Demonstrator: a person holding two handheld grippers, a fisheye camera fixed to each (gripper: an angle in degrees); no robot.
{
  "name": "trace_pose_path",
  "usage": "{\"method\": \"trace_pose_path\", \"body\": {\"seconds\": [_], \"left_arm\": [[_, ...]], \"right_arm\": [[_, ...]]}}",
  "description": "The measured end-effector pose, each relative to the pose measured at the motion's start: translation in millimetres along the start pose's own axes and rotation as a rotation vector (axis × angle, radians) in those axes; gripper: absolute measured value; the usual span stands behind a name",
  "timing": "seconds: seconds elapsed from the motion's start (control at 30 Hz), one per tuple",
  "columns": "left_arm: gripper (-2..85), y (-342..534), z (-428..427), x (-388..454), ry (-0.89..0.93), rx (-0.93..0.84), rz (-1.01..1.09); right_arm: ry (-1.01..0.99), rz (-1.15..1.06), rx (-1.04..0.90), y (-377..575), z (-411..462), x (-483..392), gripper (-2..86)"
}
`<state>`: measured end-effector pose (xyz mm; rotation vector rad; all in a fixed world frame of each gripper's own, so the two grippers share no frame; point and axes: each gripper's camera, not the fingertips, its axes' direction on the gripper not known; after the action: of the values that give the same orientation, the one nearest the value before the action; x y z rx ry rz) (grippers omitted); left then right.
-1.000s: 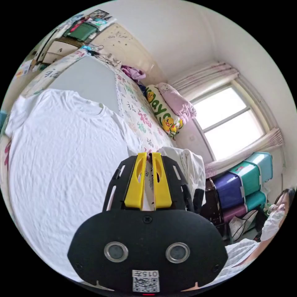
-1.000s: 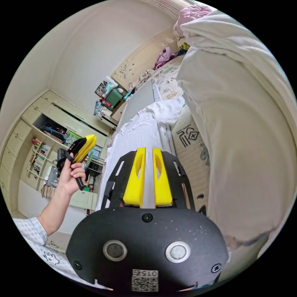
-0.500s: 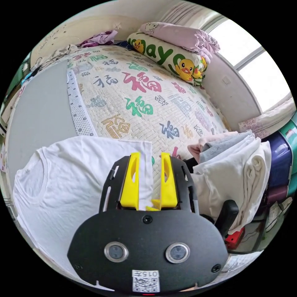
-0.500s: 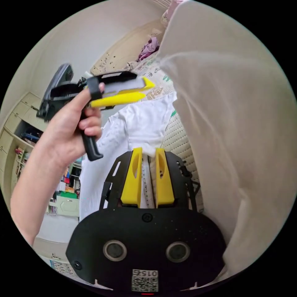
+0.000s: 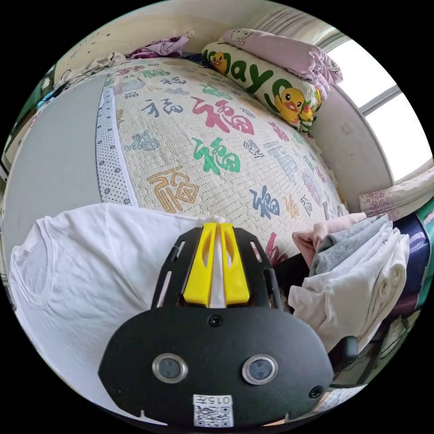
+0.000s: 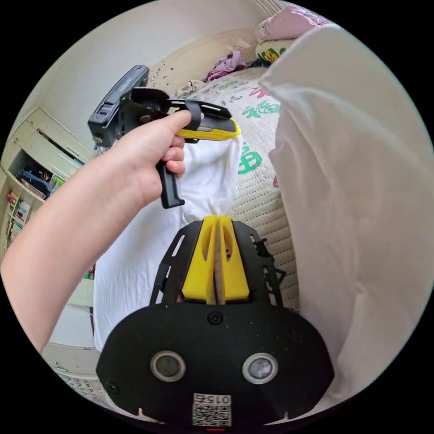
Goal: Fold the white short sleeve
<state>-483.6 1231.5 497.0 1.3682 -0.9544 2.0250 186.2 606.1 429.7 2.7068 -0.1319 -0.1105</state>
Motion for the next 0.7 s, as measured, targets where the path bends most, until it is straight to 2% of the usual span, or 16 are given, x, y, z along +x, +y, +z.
{"method": "trace_pose_path", "body": {"seconds": [0.1, 0.17, 0.27, 0.43, 0.57, 0.7], "left_arm": [[0.1, 24.1, -71.0, -24.1, 0.082, 0.152, -0.022], [0.0, 57.5, -131.1, -53.4, 0.078, 0.241, -0.037], [-0.1, 110.9, -191.0, -99.3, 0.042, 0.285, -0.085], [0.3, 189.7, -222.2, -163.6, 0.008, 0.206, -0.198], [1.9, 226.7, -218.4, -195.1, 0.000, 0.086, -0.246], [5.5, 242.6, -243.9, -209.7, 0.017, 0.127, -0.244]], "right_arm": [[-0.014, -0.063, 0.101, 3.2, -17.4, -18.5, -0.2], [-0.047, -0.147, 0.123, 3.1, -25.7, -39.3, -0.1], [-0.132, -0.296, 0.094, 4.9, -24.7, -70.8, -0.1], [-0.257, -0.462, -0.070, 13.0, 3.6, -112.7, -0.1], [-0.233, -0.599, -0.228, 25.2, 34.9, -133.7, 0.4], [-0.230, -0.637, -0.250, 23.9, 33.6, -121.3, 5.0]]}}
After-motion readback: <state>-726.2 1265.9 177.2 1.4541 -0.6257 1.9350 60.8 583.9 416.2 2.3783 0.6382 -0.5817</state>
